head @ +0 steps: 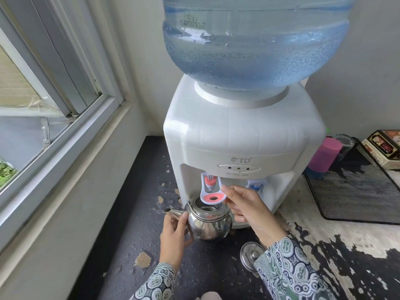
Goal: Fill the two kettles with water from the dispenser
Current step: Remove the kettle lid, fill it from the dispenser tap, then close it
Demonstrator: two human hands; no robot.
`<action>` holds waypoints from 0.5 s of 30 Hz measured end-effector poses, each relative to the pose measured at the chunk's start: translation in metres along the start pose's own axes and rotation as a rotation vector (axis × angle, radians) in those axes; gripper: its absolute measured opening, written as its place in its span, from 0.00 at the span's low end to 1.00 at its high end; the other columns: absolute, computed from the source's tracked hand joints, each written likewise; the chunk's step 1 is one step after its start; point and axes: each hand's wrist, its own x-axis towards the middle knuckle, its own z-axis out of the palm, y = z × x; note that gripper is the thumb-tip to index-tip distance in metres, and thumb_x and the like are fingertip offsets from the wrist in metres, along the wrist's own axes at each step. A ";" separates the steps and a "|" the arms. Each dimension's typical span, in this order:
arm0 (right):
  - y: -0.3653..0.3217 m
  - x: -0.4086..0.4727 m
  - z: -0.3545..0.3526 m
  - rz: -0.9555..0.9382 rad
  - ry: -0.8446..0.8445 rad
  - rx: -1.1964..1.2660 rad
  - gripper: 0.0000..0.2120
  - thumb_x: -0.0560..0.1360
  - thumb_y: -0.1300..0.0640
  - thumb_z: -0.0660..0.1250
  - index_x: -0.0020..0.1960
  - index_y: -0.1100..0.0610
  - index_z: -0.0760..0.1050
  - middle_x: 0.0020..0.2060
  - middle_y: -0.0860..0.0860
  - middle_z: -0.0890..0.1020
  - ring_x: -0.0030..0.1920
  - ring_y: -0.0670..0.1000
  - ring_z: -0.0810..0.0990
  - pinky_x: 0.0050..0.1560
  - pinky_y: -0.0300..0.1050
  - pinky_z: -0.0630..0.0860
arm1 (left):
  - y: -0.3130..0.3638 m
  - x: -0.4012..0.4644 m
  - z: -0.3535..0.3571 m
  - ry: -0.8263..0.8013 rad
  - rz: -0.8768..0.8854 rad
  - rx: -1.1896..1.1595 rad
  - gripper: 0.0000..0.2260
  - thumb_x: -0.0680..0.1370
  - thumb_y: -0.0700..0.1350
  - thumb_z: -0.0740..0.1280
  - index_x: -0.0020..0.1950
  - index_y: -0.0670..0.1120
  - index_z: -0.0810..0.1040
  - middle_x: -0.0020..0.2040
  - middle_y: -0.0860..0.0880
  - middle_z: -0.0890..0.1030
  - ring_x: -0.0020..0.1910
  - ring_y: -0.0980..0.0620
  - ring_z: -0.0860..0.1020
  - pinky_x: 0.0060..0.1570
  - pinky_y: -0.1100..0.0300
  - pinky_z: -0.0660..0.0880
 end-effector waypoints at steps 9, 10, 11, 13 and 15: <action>0.003 0.003 -0.002 -0.031 -0.005 0.021 0.14 0.64 0.40 0.68 0.30 0.50 0.75 0.21 0.42 0.66 0.23 0.42 0.62 0.23 0.32 0.58 | 0.002 -0.001 0.001 0.001 0.004 -0.018 0.05 0.77 0.43 0.64 0.44 0.43 0.71 0.42 0.44 0.77 0.38 0.50 0.78 0.29 0.60 0.78; 0.003 0.003 -0.002 -0.034 -0.004 0.022 0.14 0.64 0.40 0.68 0.30 0.50 0.75 0.21 0.42 0.66 0.23 0.42 0.62 0.23 0.32 0.58 | 0.002 -0.001 0.001 0.000 0.005 -0.017 0.05 0.77 0.43 0.64 0.44 0.43 0.71 0.42 0.44 0.77 0.37 0.50 0.78 0.29 0.60 0.78; 0.004 0.004 -0.002 -0.037 -0.004 0.022 0.14 0.64 0.40 0.68 0.30 0.50 0.75 0.21 0.42 0.66 0.23 0.42 0.62 0.24 0.32 0.58 | 0.002 -0.001 0.001 -0.001 0.005 -0.016 0.05 0.77 0.44 0.64 0.44 0.43 0.71 0.42 0.44 0.77 0.37 0.50 0.78 0.29 0.60 0.78; 0.005 0.005 -0.002 -0.042 -0.008 0.016 0.15 0.63 0.40 0.68 0.31 0.51 0.75 0.21 0.42 0.67 0.24 0.42 0.63 0.24 0.32 0.59 | 0.002 -0.001 0.001 0.000 0.002 -0.014 0.05 0.77 0.44 0.64 0.45 0.43 0.71 0.43 0.43 0.77 0.38 0.50 0.78 0.29 0.60 0.78; 0.006 0.005 -0.003 -0.050 -0.012 0.009 0.19 0.63 0.39 0.68 0.35 0.55 0.74 0.22 0.42 0.67 0.24 0.42 0.63 0.25 0.32 0.59 | 0.002 -0.001 0.001 -0.001 -0.001 -0.015 0.05 0.77 0.44 0.64 0.46 0.43 0.71 0.44 0.42 0.78 0.39 0.48 0.80 0.30 0.58 0.79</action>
